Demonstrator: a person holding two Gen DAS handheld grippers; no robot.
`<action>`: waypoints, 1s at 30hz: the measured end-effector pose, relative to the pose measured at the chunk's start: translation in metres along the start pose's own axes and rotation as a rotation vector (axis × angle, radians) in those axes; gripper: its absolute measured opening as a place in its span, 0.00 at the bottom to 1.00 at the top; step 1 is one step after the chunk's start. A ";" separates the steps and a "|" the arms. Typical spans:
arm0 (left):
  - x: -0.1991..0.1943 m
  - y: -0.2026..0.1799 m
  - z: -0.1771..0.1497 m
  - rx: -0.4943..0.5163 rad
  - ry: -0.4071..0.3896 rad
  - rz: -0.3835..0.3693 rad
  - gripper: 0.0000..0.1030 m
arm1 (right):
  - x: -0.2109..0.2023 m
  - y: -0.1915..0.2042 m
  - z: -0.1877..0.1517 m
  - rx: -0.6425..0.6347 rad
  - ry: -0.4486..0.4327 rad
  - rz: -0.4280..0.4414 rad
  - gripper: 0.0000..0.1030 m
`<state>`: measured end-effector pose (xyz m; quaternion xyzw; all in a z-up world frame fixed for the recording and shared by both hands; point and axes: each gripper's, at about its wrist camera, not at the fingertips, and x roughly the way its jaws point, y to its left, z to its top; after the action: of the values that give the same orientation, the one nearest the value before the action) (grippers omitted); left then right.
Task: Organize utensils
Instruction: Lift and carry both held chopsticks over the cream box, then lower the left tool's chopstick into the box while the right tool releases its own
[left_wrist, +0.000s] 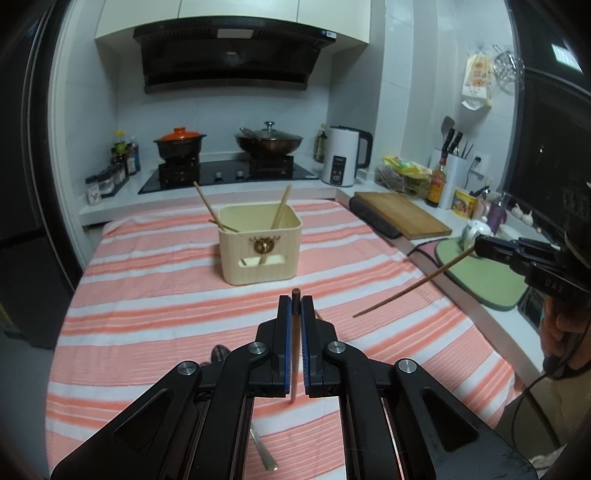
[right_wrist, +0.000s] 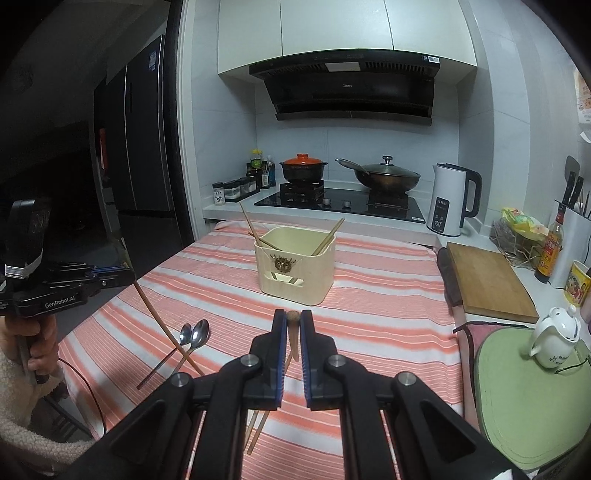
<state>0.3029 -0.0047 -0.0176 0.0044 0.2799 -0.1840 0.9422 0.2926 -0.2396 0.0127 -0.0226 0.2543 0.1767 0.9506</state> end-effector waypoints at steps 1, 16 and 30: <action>0.000 0.002 0.005 -0.003 -0.006 -0.002 0.02 | 0.003 0.000 0.006 -0.007 0.000 0.009 0.07; 0.018 0.044 0.162 -0.072 -0.234 0.051 0.02 | 0.049 -0.003 0.124 -0.080 -0.125 0.022 0.07; 0.166 0.073 0.188 -0.147 -0.121 0.115 0.02 | 0.216 -0.016 0.173 -0.062 0.158 0.074 0.07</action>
<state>0.5555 -0.0145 0.0462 -0.0596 0.2346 -0.1083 0.9642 0.5548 -0.1617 0.0562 -0.0567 0.3237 0.2174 0.9191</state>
